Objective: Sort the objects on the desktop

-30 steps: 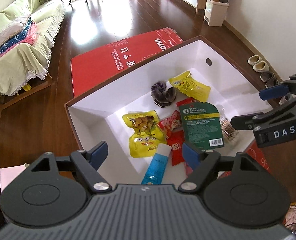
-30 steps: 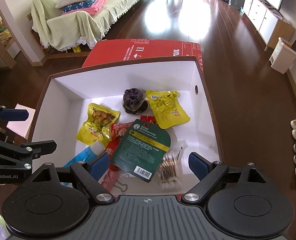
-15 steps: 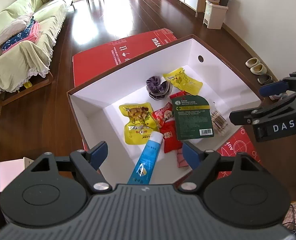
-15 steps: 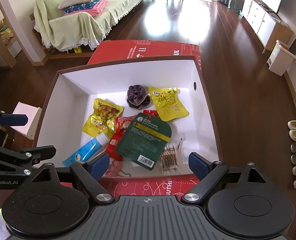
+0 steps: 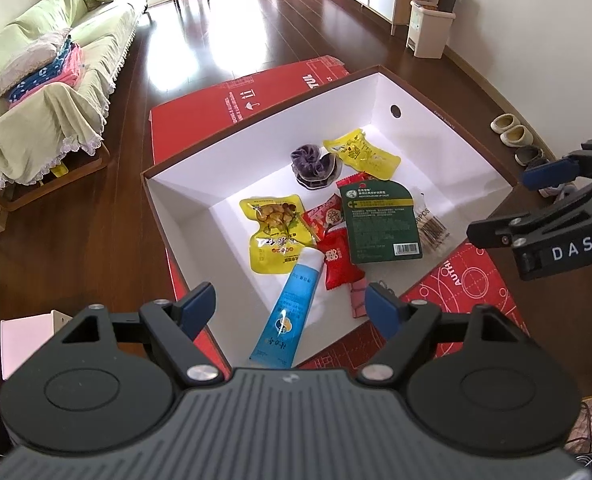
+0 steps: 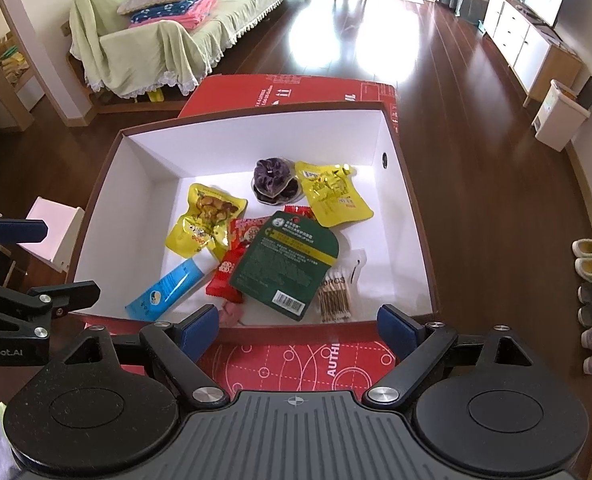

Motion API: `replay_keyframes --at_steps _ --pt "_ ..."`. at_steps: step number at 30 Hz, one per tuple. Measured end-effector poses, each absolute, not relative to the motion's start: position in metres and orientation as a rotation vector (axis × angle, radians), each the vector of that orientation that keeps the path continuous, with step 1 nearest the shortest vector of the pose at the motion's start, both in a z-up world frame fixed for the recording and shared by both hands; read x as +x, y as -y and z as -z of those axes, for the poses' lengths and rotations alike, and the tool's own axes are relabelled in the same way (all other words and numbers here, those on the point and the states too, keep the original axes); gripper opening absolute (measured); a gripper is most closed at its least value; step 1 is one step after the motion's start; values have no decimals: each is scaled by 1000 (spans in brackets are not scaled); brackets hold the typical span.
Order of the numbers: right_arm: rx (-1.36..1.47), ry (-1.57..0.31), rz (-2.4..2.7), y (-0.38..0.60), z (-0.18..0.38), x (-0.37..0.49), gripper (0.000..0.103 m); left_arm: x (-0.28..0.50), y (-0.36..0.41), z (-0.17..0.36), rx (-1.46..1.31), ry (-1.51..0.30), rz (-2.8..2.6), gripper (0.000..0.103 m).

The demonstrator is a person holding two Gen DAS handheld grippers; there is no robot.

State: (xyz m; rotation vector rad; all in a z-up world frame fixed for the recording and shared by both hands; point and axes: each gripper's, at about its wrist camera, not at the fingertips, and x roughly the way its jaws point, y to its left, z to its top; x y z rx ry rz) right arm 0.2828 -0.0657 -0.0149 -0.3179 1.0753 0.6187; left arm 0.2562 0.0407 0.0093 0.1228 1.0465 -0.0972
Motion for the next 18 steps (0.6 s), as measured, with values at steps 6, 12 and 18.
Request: replay_keyframes --at_steps 6,12,18 --pt "-307 -1087 -607 74 18 279 89 251 -38 -9 128 -1048 102 79" --pt "-282 -1098 -594 81 21 273 89 245 -36 -5 126 -1056 110 79" --pt "-257 -1106 -584 87 26 267 89 238 -36 -1 116 -1063 117 79"
